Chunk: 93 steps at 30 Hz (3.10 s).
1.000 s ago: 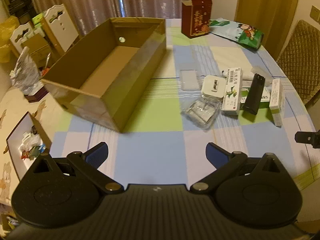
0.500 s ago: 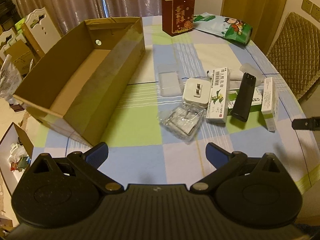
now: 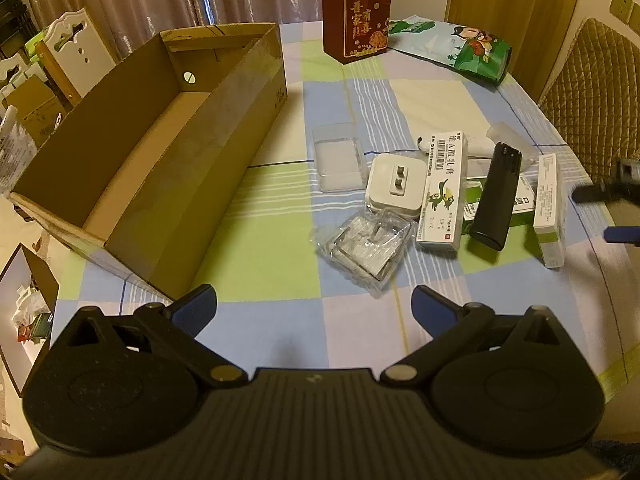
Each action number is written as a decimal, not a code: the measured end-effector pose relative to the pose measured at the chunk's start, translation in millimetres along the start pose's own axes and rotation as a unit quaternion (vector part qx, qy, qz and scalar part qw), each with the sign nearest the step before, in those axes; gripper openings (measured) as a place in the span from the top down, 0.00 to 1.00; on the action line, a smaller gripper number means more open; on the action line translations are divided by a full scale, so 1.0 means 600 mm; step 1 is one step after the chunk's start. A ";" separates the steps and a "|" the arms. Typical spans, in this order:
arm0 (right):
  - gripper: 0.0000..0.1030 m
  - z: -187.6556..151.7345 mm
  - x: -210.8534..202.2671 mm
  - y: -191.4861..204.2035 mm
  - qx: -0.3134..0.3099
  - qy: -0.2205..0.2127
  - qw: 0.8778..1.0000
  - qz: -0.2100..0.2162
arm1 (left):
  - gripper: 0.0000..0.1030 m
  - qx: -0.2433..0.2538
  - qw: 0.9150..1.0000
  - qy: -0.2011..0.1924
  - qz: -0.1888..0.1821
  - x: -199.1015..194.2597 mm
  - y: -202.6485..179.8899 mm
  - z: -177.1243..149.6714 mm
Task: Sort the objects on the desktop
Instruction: 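Grasp the clear bag of hooks with the left tool while the right tool grasps the Mecobalamin box, then carry the bag of hooks into the cardboard box and open the left tool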
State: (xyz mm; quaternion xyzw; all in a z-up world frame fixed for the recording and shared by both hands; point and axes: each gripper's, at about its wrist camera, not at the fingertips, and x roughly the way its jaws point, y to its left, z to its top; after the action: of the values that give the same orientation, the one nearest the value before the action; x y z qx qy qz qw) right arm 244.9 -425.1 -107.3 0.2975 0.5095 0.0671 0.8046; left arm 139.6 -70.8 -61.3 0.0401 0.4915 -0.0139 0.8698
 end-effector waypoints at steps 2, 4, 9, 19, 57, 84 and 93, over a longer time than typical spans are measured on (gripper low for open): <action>0.00 0.011 0.013 -0.017 0.050 -0.004 0.999 0.017 | 0.01 0.001 1.000 0.002 0.000 0.005 -0.001 0.002; 0.00 0.021 0.026 -0.032 0.081 -0.007 0.996 0.021 | 0.01 0.002 1.000 0.004 0.001 0.009 -0.002 0.003; 0.00 0.041 0.052 -0.047 0.112 -0.007 0.993 0.022 | 0.01 0.005 1.000 0.007 0.000 0.019 -0.004 0.006; 0.31 0.042 0.077 -0.050 0.066 0.004 0.998 0.017 | 0.02 0.044 0.999 0.015 -0.023 0.067 -0.017 0.005; 0.32 -0.045 0.069 -0.010 -0.294 0.064 0.940 -0.162 | 0.51 0.166 0.981 0.041 -0.090 0.144 -0.057 -0.036; 0.32 -0.098 0.023 0.235 -0.128 0.013 0.986 -0.107 | 0.51 0.195 0.968 -0.130 -0.091 -0.052 0.335 0.124; 0.32 -0.112 0.034 0.283 -0.125 0.000 0.986 -0.109 | 0.51 0.210 0.973 -0.049 -0.079 0.082 0.399 0.195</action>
State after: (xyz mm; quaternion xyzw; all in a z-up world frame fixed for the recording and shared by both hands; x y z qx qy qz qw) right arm 229.8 -250.8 -50.5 0.1371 0.5266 0.0421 0.8380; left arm 280.0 158.8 -29.6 0.1824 0.4362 -0.1872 0.8610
